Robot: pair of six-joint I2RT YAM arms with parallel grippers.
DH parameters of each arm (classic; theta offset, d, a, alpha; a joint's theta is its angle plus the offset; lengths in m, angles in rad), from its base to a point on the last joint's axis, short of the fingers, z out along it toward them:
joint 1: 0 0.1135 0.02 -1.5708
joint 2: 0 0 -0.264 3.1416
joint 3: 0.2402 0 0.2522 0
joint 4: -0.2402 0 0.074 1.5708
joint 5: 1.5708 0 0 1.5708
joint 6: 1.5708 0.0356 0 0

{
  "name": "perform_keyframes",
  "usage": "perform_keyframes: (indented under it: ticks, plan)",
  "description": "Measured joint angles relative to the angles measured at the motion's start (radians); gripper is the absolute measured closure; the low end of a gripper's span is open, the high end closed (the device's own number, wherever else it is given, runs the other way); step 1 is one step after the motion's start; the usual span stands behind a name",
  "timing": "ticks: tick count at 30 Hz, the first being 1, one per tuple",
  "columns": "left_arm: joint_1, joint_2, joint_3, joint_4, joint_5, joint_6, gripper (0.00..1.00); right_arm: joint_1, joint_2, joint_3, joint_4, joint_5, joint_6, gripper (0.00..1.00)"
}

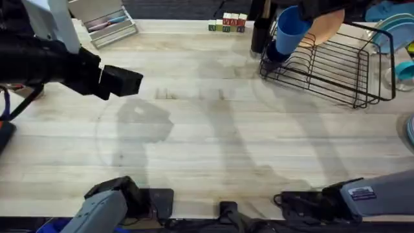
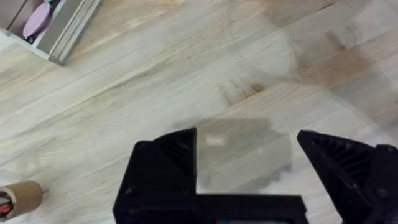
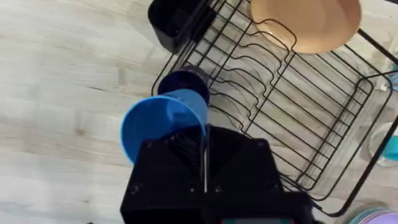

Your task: Pick up the cup on the table and put them onto the rack.

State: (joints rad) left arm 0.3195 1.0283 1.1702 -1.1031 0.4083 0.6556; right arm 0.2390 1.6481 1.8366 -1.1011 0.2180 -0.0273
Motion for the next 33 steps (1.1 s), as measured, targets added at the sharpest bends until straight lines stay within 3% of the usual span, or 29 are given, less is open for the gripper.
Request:
perform_keyframes:
  ticks: [33]
  plan:
    - [0.000,0.000,0.000,0.000,0.000,0.000,0.007,-0.002,0.144,-0.001,0.061,0.000,0.000,0.968]
